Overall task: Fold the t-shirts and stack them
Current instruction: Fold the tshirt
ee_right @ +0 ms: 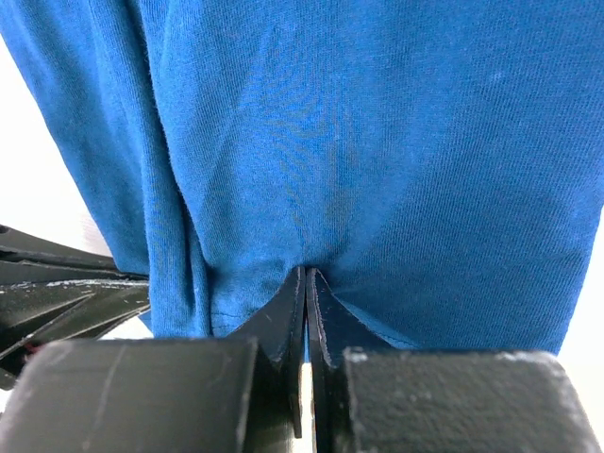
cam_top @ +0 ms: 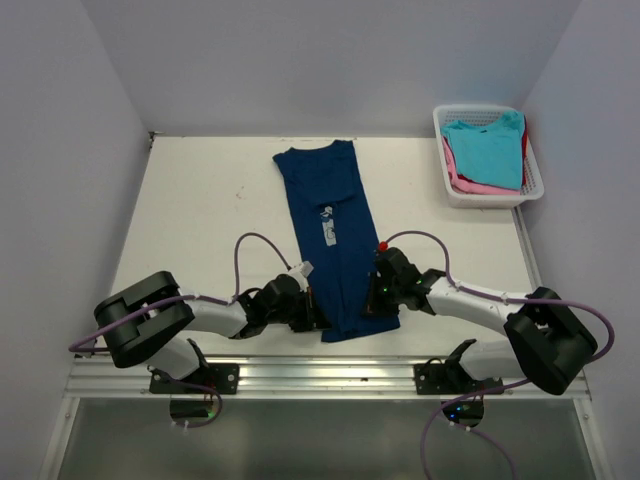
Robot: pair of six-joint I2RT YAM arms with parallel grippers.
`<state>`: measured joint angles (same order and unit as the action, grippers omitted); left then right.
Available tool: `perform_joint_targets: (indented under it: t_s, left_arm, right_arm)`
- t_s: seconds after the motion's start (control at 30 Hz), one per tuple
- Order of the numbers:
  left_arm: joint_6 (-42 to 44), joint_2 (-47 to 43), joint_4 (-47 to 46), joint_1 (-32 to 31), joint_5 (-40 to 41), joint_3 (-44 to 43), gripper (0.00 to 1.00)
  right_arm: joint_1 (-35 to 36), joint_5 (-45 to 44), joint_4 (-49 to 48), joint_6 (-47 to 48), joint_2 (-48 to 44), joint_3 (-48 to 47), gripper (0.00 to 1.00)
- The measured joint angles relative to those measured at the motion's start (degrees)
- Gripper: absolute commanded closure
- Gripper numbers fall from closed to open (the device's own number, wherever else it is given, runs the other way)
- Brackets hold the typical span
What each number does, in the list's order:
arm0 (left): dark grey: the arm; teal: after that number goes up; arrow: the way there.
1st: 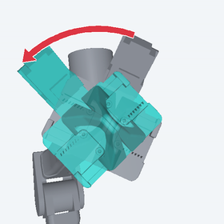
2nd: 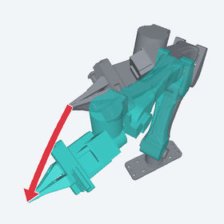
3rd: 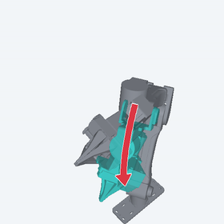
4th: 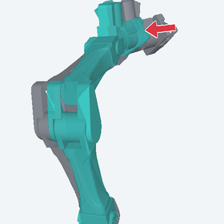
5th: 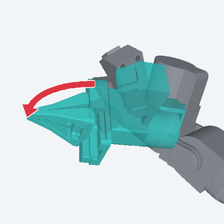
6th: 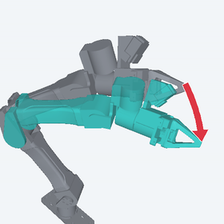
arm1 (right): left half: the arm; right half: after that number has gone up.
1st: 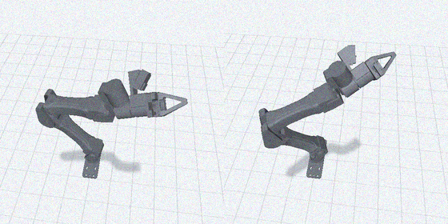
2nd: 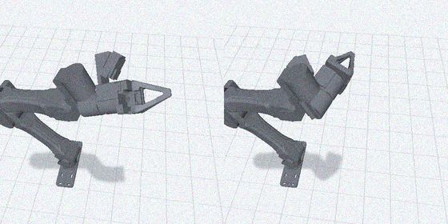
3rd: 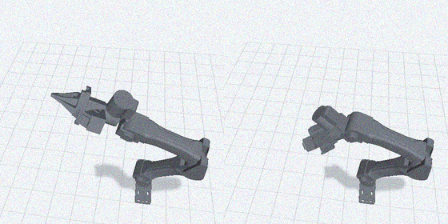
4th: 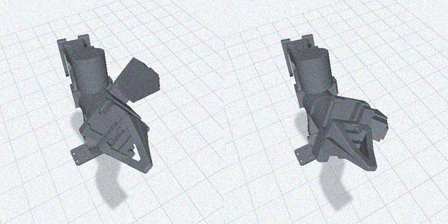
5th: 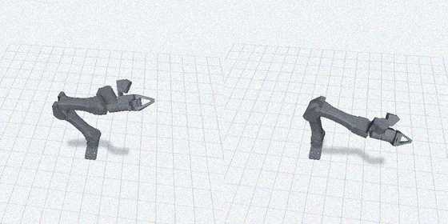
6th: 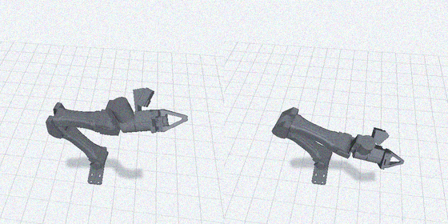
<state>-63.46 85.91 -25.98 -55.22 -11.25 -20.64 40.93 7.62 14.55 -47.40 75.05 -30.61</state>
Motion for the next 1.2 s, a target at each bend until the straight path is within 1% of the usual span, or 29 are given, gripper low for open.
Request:
perform_joint_targets:
  t_s: [0.13, 0.27, 0.4, 0.53, 0.63, 0.8, 1.03, 1.13, 1.17, 1.2]
  left_arm:
    - [0.5, -1.9, 2.9, -0.1, 0.9, 0.0, 1.00]
    - [2.5, -9.6, 13.3, -0.1, 4.4, -0.3, 1.00]
    - [4.6, -19.0, 25.2, -0.3, 9.5, -2.8, 1.00]
    - [6.0, -25.1, 33.0, -0.3, 13.7, -5.1, 1.00]
    - [6.5, -25.9, 36.5, -0.3, 15.5, -5.6, 1.00]
    - [7.1, -24.7, 41.1, -0.3, 16.5, -5.6, 1.00]
    - [7.1, -24.7, 44.7, -0.3, 16.9, -5.6, 1.00]
    - [6.9, -26.0, 46.9, -0.3, 16.9, -5.6, 1.00]
    - [6.8, -26.8, 47.7, -0.3, 16.8, -5.6, 1.00]
    - [6.5, -27.6, 48.5, -0.3, 16.6, -5.6, 1.00]
  right_arm:
    - [1.2, -0.7, -0.3, -0.7, 0.1, 0.0, 1.00]
    - [2.9, -0.7, -1.2, -1.7, 0.6, 0.0, 1.00]
    - [4.9, -0.6, -2.5, -3.0, 1.8, -0.4, 1.00]
    - [7.9, -0.4, -4.6, -4.6, 4.5, -1.9, 1.00]
    - [11.3, -0.5, -6.1, -5.9, 8.2, -4.5, 1.00]
    - [16.4, -0.6, -8.3, -7.6, 13.7, -8.9, 1.00]
    - [18.3, -2.2, -6.5, -7.8, 14.5, -10.7, 1.00]
    - [18.3, -4.2, -2.8, -7.1, 13.3, -11.7, 0.94]
    - [18.3, -5.2, -1.1, -6.8, 12.4, -12.1, 0.85]
    - [18.3, -5.9, 0.2, -6.6, 11.6, -12.5, 0.79]
